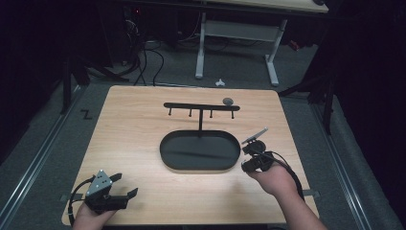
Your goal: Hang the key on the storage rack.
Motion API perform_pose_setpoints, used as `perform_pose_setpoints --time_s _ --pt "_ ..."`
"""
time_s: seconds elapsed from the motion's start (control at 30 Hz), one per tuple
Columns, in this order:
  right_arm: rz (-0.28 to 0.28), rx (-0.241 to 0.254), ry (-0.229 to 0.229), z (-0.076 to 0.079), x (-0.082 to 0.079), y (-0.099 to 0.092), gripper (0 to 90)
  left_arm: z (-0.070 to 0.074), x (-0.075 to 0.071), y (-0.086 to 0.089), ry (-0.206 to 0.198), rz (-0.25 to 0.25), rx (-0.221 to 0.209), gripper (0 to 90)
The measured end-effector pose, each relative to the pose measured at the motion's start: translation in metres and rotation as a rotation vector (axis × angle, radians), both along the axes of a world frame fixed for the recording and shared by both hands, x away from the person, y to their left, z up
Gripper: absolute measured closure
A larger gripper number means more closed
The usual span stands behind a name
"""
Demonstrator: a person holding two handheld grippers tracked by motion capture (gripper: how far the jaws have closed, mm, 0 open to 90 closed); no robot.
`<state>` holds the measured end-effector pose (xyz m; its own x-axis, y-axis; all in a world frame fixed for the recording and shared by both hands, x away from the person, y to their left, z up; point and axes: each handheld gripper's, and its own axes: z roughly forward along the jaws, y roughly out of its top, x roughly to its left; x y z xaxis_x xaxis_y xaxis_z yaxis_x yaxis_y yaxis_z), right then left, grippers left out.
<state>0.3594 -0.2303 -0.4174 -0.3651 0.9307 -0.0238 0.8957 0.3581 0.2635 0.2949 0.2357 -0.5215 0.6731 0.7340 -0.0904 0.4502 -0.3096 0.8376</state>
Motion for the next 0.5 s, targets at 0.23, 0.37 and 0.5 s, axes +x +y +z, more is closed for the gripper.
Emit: perform_pose_setpoints --time_s 0.23,0.37,0.5 --pt "0.001 -0.001 -0.018 0.014 0.003 0.004 69.6 0.000 0.000 0.000 -0.002 0.002 -0.005 15.4" --pt "0.001 0.002 -0.032 0.022 0.006 0.005 69.6 0.000 0.000 0.000 -0.001 0.000 -0.004 15.4" --pt "0.000 0.003 -0.041 0.027 0.009 0.006 69.6 0.000 0.000 0.001 -0.001 0.005 -0.007 15.4"
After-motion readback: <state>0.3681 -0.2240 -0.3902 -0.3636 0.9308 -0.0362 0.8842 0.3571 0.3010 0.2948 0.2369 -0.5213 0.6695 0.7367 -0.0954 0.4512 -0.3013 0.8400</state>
